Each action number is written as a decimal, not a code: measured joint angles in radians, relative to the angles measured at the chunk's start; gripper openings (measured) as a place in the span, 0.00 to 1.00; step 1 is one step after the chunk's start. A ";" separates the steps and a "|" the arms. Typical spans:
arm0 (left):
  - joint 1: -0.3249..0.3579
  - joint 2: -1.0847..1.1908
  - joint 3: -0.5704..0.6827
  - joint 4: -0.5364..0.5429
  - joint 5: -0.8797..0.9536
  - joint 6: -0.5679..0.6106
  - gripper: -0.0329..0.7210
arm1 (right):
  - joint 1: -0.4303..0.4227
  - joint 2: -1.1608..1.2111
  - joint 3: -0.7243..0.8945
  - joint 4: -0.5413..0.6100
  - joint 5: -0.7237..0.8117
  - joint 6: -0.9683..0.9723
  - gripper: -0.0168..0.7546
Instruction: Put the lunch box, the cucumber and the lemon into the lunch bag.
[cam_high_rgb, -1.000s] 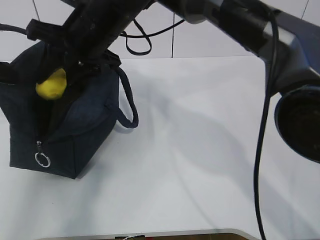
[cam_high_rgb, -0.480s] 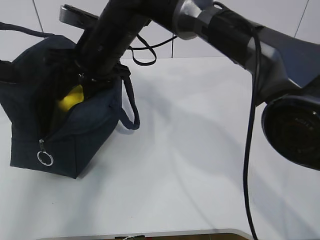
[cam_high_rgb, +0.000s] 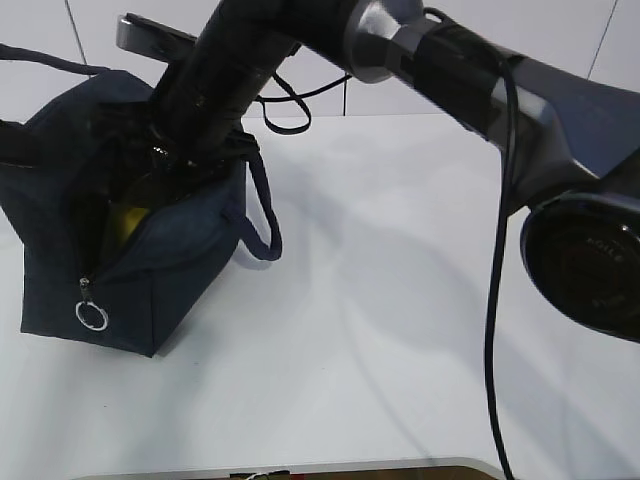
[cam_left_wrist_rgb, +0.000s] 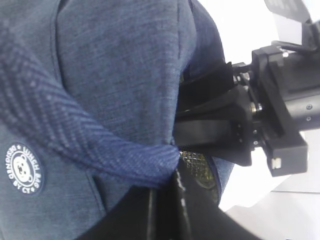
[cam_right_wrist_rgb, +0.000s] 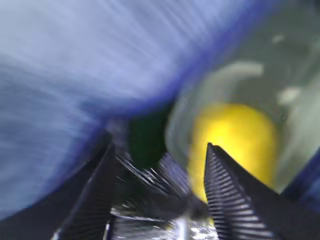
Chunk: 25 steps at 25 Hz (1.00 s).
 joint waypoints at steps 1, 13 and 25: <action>0.000 0.000 0.000 0.000 0.000 0.001 0.04 | 0.000 0.000 0.000 0.002 0.000 -0.005 0.60; 0.000 0.000 0.000 0.037 -0.007 0.013 0.04 | 0.000 0.000 -0.134 0.033 0.000 -0.018 0.60; -0.006 0.008 0.000 0.066 -0.023 0.013 0.04 | 0.000 -0.076 -0.186 -0.202 0.006 -0.014 0.60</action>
